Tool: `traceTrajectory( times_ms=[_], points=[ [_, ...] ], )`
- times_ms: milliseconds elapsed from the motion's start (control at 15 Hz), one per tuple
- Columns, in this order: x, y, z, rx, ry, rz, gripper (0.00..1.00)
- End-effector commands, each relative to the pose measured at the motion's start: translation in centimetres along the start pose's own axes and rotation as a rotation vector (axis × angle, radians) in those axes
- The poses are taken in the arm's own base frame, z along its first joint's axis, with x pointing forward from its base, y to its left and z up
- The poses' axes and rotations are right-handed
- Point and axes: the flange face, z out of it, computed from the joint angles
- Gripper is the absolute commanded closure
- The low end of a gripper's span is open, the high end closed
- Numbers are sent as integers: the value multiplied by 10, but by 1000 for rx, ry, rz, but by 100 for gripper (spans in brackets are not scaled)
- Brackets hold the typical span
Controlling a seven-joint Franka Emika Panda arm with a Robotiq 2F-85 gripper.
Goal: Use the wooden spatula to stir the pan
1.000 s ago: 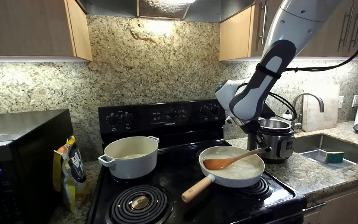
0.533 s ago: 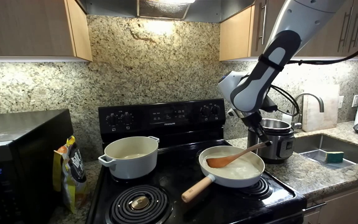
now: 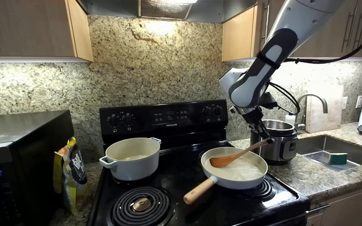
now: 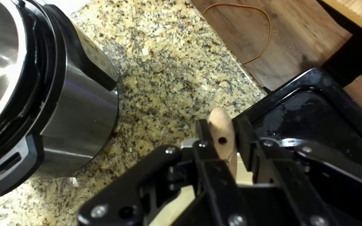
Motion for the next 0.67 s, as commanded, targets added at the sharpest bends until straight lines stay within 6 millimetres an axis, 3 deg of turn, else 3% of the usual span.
traceTrajectory(
  times_ms=[0,600],
  points=[
    [11,2,-8,19,-4,-21,91],
    [22,-23,5,39,-58,-87,90]
  ],
)
